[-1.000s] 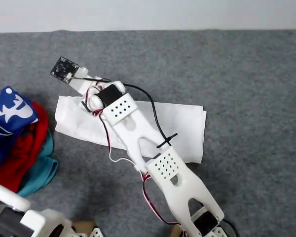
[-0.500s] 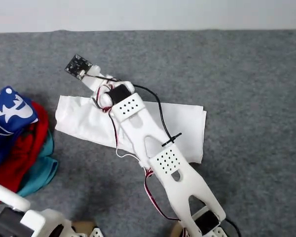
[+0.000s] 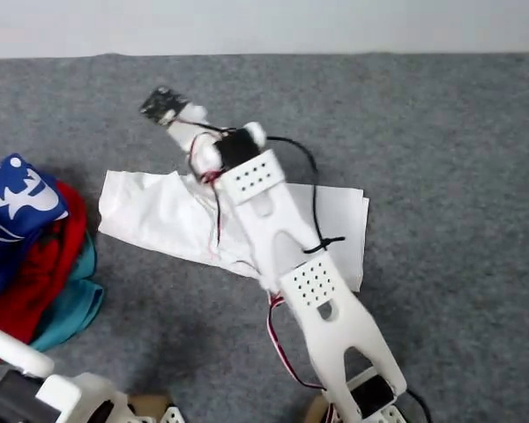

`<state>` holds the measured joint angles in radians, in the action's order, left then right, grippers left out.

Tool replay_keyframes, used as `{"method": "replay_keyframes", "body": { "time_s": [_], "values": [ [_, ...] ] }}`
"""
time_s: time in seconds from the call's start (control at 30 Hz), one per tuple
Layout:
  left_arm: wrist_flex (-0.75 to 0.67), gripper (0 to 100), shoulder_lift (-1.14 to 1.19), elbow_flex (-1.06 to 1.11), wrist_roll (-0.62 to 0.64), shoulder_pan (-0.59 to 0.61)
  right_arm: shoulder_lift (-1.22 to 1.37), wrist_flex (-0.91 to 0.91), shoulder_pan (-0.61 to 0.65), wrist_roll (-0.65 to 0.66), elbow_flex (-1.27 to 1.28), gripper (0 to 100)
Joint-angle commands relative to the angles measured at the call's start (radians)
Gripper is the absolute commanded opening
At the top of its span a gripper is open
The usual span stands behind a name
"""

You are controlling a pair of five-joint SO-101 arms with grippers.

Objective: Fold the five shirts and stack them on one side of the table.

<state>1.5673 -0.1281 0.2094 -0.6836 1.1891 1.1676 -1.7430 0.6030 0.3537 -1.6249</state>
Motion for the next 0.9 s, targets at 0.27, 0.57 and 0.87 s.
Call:
{"method": "replay_keyframes", "body": {
  "time_s": [0.27,0.57,0.87],
  "values": [
    [0.043,7,-0.046,-0.120,0.075,-0.009,-0.395,-0.056,-0.171,-0.267,0.474,1.0],
    [0.034,7,-0.038,-0.119,0.083,-0.017,-0.621,-0.051,-0.344,-0.384,0.937,3.3],
    [-0.046,7,-0.043,-0.058,0.087,-0.129,-0.547,-0.050,-0.415,-0.399,0.954,24.3]
  ]
}}
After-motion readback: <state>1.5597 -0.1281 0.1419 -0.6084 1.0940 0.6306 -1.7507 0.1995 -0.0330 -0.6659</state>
